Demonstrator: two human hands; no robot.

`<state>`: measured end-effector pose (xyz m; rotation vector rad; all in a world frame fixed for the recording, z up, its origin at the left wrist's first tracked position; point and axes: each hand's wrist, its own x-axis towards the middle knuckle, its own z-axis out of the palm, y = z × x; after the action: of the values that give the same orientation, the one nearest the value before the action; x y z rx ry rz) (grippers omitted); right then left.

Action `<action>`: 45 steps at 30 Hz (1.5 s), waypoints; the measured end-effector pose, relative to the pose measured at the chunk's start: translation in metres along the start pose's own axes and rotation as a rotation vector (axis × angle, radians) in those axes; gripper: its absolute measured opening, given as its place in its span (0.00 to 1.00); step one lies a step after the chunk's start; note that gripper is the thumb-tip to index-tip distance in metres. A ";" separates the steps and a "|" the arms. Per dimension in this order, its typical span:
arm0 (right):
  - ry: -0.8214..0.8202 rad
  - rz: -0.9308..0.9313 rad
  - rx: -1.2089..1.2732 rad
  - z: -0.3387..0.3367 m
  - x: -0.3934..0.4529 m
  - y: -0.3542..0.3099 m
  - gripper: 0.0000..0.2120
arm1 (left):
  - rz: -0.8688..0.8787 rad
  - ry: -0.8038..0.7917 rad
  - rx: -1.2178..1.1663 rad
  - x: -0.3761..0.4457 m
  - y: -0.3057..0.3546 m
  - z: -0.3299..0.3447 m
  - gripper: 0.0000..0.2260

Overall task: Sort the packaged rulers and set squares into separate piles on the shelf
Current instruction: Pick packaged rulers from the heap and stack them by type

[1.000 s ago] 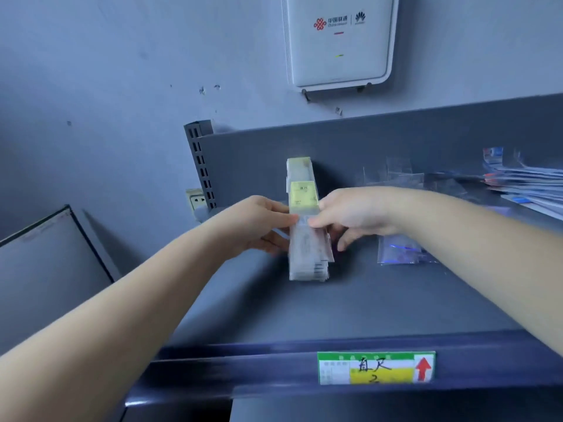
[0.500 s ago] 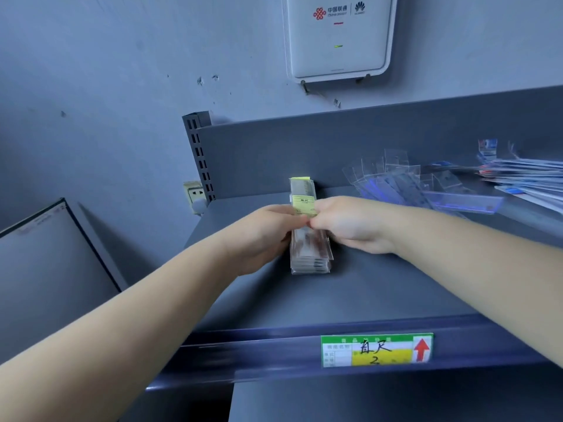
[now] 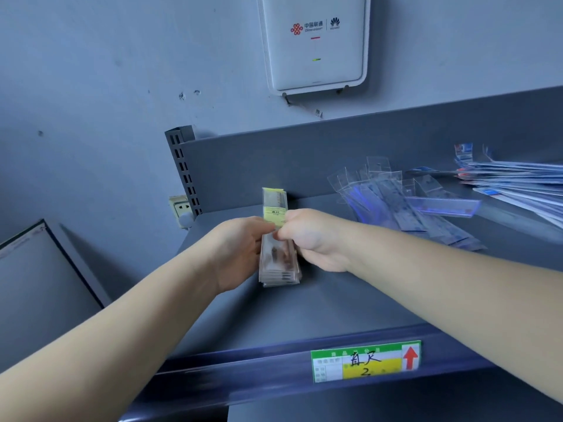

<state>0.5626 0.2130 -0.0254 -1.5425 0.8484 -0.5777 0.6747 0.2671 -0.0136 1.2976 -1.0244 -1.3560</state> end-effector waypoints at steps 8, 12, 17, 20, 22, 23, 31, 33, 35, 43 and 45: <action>0.101 -0.089 -0.225 -0.039 -0.013 -0.012 0.03 | 0.156 0.289 0.237 0.000 0.014 0.004 0.08; 0.232 -0.279 -0.431 -0.093 -0.033 -0.024 0.21 | 0.426 0.347 0.342 0.001 0.027 0.040 0.21; 0.307 -0.378 -0.857 -0.172 -0.059 -0.025 0.22 | 0.292 0.235 0.558 0.024 0.029 0.097 0.23; 0.277 -0.167 -1.057 -0.196 -0.064 -0.015 0.18 | 0.057 0.220 0.565 0.040 0.020 0.119 0.20; 0.250 -0.071 -1.110 -0.202 -0.063 -0.007 0.15 | -0.056 0.197 0.451 0.044 0.015 0.132 0.11; 0.233 -0.038 -1.109 -0.203 -0.063 -0.003 0.13 | -0.079 0.194 0.399 0.045 0.012 0.135 0.07; 0.028 0.169 -0.494 -0.202 -0.073 0.015 0.09 | -0.141 0.077 0.059 0.059 -0.002 0.145 0.03; -0.022 0.199 -0.453 -0.199 -0.076 0.016 0.10 | -0.142 0.079 0.063 0.063 -0.002 0.148 0.06; 0.027 0.199 -0.414 -0.202 -0.078 0.014 0.03 | -0.129 0.123 0.088 0.064 0.004 0.146 0.08; 0.225 0.207 -0.561 -0.248 -0.086 0.004 0.17 | -0.111 0.135 0.061 0.080 0.012 0.130 0.25; 0.255 0.268 -0.699 -0.253 -0.085 0.009 0.19 | -0.091 0.097 0.049 0.082 0.009 0.128 0.29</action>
<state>0.3141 0.1242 0.0135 -1.9498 1.5393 -0.2891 0.5506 0.1788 -0.0096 1.4473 -0.9477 -1.3292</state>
